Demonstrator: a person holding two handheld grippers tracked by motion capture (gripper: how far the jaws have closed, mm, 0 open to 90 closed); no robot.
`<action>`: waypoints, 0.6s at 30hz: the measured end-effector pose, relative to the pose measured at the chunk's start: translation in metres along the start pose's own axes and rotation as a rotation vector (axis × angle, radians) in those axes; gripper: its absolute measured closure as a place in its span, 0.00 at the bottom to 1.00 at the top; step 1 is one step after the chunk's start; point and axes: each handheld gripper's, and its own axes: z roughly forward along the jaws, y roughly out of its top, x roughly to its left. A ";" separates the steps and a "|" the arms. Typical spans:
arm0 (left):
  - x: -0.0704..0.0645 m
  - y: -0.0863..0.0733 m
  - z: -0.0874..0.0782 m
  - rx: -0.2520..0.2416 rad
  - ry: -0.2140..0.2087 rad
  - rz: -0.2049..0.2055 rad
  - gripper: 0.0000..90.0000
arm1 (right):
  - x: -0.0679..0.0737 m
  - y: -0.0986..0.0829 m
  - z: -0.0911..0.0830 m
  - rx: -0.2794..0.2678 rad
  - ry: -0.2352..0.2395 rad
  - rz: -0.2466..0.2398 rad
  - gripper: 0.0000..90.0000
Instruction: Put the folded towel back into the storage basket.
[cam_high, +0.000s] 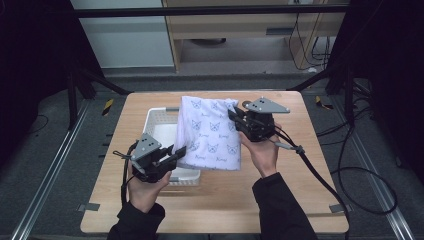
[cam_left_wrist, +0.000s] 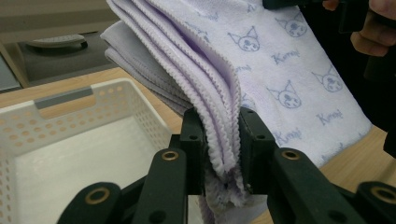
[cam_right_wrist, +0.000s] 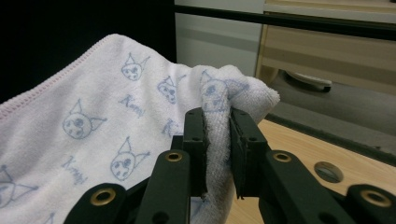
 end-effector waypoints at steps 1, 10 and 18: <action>0.002 0.000 -0.002 -0.003 0.000 -0.006 0.81 | 0.000 0.001 0.001 -0.002 0.006 0.004 0.87; 0.010 -0.003 -0.009 -0.008 0.018 -0.013 0.81 | 0.012 0.006 0.012 -0.002 0.016 -0.022 0.87; 0.022 -0.006 -0.021 -0.015 0.047 -0.022 0.81 | 0.024 0.011 0.023 -0.004 0.033 -0.036 0.87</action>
